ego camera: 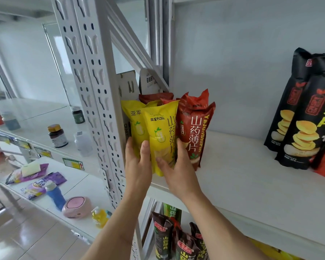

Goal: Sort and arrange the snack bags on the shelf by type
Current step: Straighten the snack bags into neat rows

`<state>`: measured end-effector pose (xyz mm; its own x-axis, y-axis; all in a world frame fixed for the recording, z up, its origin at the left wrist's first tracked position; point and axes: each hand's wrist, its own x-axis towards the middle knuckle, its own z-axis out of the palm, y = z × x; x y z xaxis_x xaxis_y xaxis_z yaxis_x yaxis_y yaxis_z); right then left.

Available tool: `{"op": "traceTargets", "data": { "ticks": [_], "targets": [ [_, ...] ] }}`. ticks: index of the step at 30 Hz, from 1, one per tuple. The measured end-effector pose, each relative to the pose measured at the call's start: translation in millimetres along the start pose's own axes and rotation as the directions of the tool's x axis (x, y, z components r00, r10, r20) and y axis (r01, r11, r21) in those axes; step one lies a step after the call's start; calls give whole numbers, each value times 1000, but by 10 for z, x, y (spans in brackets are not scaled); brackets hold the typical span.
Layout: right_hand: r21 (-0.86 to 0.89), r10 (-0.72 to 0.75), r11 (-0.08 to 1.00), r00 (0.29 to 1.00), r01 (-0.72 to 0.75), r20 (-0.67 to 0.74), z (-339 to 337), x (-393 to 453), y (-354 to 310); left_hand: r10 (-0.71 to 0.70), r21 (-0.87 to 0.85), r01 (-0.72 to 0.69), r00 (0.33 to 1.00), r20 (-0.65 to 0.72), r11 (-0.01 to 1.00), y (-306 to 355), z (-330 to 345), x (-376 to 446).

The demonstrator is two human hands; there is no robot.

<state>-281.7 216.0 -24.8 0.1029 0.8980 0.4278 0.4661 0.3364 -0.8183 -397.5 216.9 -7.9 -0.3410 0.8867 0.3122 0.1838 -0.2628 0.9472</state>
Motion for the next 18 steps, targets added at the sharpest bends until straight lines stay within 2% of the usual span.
{"op": "traceTargets", "data": {
  "ticks": [5,10,14,18],
  "targets": [
    [-24,76,997,990,-79,-115,288,59,69,-45,-58,52,992,119,997,-35,-98,64],
    [-112,157,980,985,-165,-73,421,-14,91,-71,-160,109,971,227,981,-147,-181,91],
    [67,197,979,979,-194,-58,430,-18,24,-80,-248,145,964,254,958,-183,-213,66],
    [43,182,983,980,-178,-84,433,-34,-3,-91,-246,156,962,256,957,-206,-240,46]
  ]
}}
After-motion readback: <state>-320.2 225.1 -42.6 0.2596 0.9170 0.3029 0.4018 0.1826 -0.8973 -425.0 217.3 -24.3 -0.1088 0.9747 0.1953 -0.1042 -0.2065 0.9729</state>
